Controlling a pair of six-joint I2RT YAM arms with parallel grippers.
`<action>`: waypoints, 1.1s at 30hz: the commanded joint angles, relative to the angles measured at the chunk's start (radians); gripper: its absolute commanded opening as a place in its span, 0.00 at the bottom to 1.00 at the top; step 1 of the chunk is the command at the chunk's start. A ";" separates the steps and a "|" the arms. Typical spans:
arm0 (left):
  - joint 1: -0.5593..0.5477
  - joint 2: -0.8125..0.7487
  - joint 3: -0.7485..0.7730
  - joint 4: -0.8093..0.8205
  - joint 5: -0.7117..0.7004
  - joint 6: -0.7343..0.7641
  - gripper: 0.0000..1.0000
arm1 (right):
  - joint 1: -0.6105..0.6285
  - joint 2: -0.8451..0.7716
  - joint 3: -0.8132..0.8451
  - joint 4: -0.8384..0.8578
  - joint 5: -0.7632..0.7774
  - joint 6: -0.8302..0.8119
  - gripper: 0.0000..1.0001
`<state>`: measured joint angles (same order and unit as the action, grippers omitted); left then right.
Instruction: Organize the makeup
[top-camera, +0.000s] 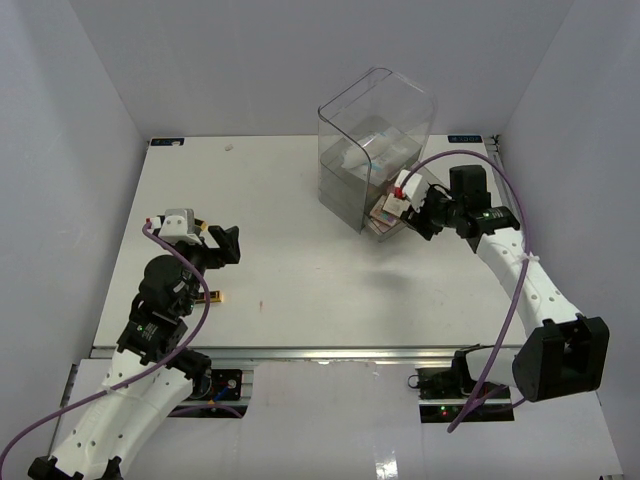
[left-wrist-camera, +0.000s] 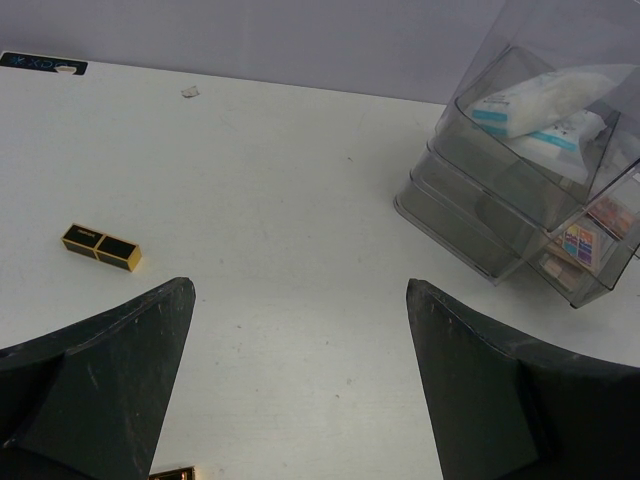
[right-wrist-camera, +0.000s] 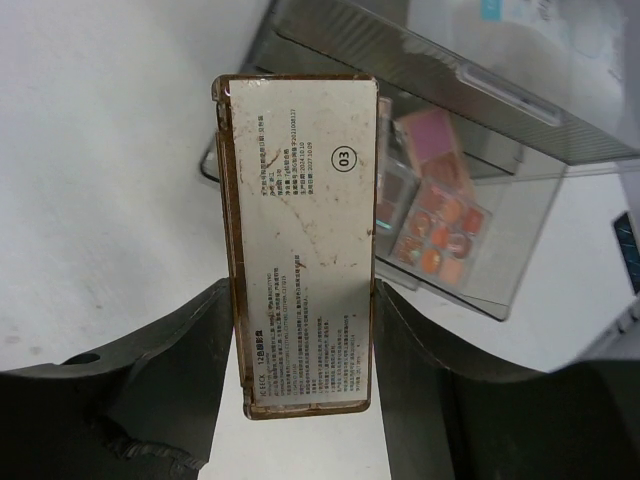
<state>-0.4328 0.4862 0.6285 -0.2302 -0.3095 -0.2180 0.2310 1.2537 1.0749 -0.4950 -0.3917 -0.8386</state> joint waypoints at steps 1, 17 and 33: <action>0.008 0.000 -0.003 0.015 0.017 0.008 0.98 | -0.003 0.024 0.003 0.145 0.176 -0.112 0.11; 0.008 -0.007 -0.004 0.017 0.026 0.008 0.98 | -0.007 0.205 0.043 0.317 0.299 -0.501 0.14; 0.008 -0.008 -0.003 0.017 0.029 0.011 0.98 | -0.007 0.298 0.043 0.328 0.245 -0.772 0.33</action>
<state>-0.4328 0.4831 0.6285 -0.2290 -0.2974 -0.2173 0.2283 1.5235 1.0790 -0.2016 -0.1402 -1.5680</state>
